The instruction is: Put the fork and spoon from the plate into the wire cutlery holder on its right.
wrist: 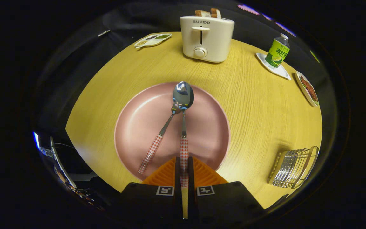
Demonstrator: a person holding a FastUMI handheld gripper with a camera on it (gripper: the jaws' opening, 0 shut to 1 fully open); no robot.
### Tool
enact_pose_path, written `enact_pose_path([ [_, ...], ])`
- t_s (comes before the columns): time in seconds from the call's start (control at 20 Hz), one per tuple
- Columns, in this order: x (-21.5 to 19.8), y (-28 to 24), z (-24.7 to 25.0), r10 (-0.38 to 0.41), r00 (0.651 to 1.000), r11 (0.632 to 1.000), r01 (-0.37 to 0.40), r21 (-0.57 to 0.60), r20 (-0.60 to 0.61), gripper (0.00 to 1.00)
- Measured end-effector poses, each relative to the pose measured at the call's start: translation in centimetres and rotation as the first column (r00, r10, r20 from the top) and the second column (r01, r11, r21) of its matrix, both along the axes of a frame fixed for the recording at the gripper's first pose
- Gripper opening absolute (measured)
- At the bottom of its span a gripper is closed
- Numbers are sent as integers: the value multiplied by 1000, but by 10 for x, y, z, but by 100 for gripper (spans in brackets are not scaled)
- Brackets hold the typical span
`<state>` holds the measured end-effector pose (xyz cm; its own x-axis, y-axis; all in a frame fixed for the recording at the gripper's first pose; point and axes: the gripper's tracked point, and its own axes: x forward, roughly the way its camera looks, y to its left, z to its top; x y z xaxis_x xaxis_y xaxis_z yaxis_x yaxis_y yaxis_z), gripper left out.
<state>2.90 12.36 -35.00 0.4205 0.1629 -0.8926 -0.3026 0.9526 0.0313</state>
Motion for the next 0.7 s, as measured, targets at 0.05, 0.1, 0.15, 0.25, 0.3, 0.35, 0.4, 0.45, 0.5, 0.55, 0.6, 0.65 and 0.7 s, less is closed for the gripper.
enact_pose_path([
  [0.05,-1,-3,7,9,1000,1000,-9,7,7,11],
  [0.1,-3,-6,14,19,1000,1000,-19,10,10,11],
  [0.15,-6,-9,20,28,1000,999,-28,18,9,11],
  [0.25,-12,-17,37,45,999,998,-45,42,6,11],
  [0.3,-15,-23,46,53,999,997,-53,51,7,11],
  [0.35,-18,-33,57,62,998,996,-62,57,5,11],
  [0.4,-22,-43,68,74,997,995,-74,60,0,11],
  [0.45,-27,-56,78,87,996,994,-87,61,-5,11],
  [0.5,-31,-70,88,104,994,993,-103,58,-14,11],
  [0.55,-36,-87,97,124,992,991,-123,46,-24,11],
  [0.6,-38,-107,106,143,989,990,-142,21,-29,11],
  [0.65,-41,-128,115,158,987,987,-158,-5,-33,11],
  [0.7,-44,-147,123,167,985,985,-168,-27,-39,11],
])
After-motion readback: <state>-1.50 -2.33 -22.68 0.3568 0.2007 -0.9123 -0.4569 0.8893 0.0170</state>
